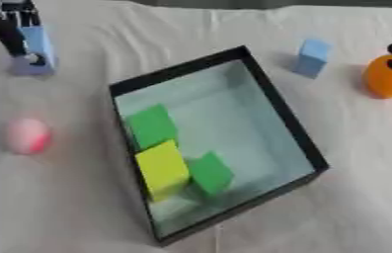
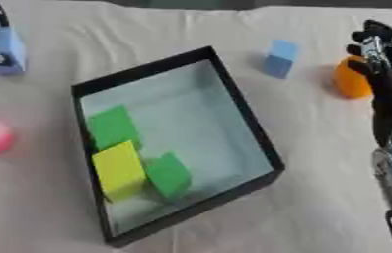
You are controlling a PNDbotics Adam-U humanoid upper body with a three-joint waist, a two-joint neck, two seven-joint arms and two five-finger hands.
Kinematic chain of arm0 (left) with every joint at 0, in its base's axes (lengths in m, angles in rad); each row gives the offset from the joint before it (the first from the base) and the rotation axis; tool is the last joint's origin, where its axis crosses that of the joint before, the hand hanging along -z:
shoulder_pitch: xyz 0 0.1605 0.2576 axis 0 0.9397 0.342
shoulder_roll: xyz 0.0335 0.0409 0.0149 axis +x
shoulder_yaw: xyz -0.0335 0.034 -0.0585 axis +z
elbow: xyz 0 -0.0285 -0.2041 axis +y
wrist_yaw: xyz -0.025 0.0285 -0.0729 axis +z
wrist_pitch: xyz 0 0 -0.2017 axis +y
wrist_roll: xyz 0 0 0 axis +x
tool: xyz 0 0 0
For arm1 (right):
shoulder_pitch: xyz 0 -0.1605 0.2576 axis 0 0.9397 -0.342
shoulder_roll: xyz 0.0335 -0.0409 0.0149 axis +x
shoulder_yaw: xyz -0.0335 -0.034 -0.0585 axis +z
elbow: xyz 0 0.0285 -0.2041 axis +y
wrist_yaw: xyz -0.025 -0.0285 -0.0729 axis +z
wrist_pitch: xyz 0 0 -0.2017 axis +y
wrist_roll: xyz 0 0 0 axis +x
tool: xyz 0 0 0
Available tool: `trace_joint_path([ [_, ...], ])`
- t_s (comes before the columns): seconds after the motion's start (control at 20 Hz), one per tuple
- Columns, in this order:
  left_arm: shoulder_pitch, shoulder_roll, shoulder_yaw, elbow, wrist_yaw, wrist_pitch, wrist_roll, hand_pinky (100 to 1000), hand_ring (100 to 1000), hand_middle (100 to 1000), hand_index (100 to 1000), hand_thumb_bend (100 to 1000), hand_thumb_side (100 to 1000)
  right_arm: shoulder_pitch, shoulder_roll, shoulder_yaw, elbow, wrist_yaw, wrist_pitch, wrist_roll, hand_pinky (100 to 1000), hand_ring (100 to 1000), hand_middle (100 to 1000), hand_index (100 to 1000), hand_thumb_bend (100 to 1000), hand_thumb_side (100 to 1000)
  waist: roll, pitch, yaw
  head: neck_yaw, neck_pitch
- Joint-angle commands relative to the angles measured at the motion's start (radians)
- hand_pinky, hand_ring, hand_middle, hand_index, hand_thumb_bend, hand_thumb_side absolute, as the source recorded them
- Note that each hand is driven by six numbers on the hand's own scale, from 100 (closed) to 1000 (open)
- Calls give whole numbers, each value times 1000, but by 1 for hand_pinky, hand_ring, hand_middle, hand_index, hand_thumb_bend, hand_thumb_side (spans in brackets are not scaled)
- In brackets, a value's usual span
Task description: Pick up objects on the table and place them in the box.
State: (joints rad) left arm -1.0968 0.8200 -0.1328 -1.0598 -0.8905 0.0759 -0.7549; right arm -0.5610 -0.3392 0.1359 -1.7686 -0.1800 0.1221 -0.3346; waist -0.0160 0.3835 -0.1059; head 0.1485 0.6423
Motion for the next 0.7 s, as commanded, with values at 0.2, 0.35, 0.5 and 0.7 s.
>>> trace_joint_path([
  [0.2,-66,33,-62,-232,168,-47,-34,543,493,431,503,589,303,2,-30,-12,-12,4,-6,-5,824,823,775,860,100,765,13,-49,12,-1,19],
  [0.35,-96,14,-124,-369,311,-60,-56,523,486,425,500,338,100,4,-32,-24,-15,2,-12,-20,824,826,775,862,100,671,16,-58,16,-3,26],
  [0.5,-128,-9,-194,-490,422,-28,-62,531,493,431,506,371,100,5,-32,-38,-18,-5,-18,-50,824,828,777,863,100,674,18,-64,19,-1,31],
  [0.7,-166,-77,-301,-567,453,24,-87,541,507,448,521,404,100,1,-26,-50,-22,-18,-27,-89,824,829,779,863,100,678,21,-70,15,6,31],
])
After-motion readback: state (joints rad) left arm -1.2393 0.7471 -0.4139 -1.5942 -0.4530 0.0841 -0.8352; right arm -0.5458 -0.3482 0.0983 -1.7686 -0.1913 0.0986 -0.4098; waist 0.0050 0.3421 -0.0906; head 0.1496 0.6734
